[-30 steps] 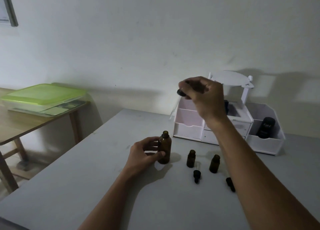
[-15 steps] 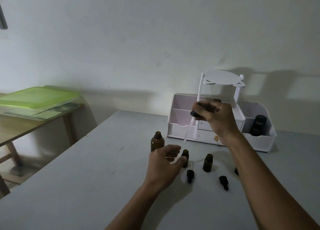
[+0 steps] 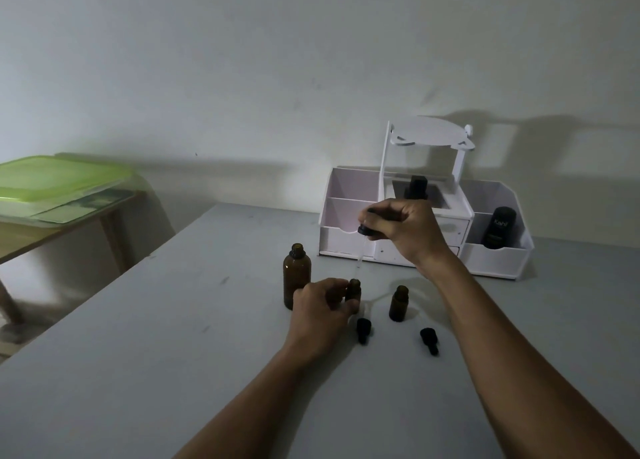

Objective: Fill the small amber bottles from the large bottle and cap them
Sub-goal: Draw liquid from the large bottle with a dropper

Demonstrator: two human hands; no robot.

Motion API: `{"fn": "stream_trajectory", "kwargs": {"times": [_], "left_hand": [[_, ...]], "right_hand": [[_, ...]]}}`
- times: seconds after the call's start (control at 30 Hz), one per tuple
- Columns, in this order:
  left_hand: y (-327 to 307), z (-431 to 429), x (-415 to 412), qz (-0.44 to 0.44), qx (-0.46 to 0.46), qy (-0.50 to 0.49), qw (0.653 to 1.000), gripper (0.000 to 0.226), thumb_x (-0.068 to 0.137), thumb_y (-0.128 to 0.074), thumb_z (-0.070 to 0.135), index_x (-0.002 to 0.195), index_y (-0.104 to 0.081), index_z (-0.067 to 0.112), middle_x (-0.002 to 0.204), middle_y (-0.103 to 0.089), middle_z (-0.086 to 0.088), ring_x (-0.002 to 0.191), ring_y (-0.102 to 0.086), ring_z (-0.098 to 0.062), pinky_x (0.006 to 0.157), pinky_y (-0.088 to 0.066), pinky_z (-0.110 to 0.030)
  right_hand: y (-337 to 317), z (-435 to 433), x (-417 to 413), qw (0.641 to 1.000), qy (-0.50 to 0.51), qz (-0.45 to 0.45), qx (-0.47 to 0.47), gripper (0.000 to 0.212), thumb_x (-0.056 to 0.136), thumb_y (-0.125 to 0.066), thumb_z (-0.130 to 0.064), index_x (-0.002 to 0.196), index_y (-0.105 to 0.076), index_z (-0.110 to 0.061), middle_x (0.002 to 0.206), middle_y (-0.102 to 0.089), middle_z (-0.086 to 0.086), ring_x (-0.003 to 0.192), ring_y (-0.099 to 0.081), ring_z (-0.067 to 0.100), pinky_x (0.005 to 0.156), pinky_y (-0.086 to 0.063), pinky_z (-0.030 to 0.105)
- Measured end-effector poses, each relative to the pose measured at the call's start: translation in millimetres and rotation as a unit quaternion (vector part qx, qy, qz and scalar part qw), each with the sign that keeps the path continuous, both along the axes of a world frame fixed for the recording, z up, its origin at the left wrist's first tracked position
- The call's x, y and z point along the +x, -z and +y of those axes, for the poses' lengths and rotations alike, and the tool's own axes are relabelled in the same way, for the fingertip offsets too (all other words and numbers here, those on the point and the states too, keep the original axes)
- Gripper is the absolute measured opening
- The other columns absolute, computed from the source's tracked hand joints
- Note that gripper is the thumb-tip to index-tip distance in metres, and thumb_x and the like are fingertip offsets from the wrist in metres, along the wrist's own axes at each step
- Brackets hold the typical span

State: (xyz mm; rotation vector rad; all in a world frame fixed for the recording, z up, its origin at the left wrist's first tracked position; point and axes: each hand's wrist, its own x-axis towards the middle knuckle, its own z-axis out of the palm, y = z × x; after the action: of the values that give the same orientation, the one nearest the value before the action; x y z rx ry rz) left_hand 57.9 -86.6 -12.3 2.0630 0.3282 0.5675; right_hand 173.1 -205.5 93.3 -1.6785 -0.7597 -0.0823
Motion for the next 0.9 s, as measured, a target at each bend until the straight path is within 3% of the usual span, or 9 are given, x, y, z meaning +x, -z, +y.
{"fn": "stream_trajectory", "kwargs": {"times": [0.47, 0.63, 0.8, 0.9], "left_hand": [[1, 1, 1, 0.003, 0.002, 0.006, 1.0, 0.033, 0.089, -0.071, 0.017, 0.122, -0.069, 0.018, 0.114, -0.071, 0.003, 0.104, -0.062, -0.009, 0.09, -0.047, -0.02], [1, -1, 1, -0.001, 0.002, -0.003, 1.0, 0.033, 0.089, -0.071, 0.015, 0.122, -0.069, 0.017, 0.113, -0.071, 0.004, 0.09, -0.06, -0.001, 0.071, -0.037, -0.003], [1, -1, 1, 0.0, 0.009, -0.005, 1.0, 0.034, 0.089, -0.07, 0.016, 0.123, -0.068, 0.017, 0.115, -0.07, 0.004, 0.091, -0.059, -0.001, 0.07, -0.037, -0.003], [2, 0, 1, -0.003, 0.009, -0.007, 1.0, 0.035, 0.089, -0.07, 0.018, 0.124, -0.068, 0.018, 0.115, -0.071, 0.003, 0.096, -0.061, -0.004, 0.074, -0.038, -0.005]], "right_hand": [[3, 3, -7, 0.999, -0.006, -0.038, -0.037, 0.008, 0.083, -0.078, -0.006, 0.084, -0.076, 0.001, 0.074, -0.076, 0.007, 0.066, -0.075, 0.013, 0.068, -0.058, 0.017], [3, 3, -8, 0.998, -0.012, -0.043, -0.039, 0.007, 0.083, -0.077, -0.005, 0.081, -0.075, 0.001, 0.073, -0.076, 0.008, 0.066, -0.074, 0.013, 0.069, -0.058, 0.017], [3, 4, -10, 0.999, -0.007, -0.035, -0.031, 0.006, 0.083, -0.078, -0.007, 0.082, -0.076, -0.001, 0.072, -0.076, 0.002, 0.064, -0.073, 0.008, 0.065, -0.055, 0.013], [1, 4, -11, 1.0, -0.015, -0.013, -0.019, 0.008, 0.082, -0.079, -0.007, 0.086, -0.077, -0.001, 0.077, -0.077, 0.008, 0.068, -0.076, 0.014, 0.067, -0.058, 0.018]]}}
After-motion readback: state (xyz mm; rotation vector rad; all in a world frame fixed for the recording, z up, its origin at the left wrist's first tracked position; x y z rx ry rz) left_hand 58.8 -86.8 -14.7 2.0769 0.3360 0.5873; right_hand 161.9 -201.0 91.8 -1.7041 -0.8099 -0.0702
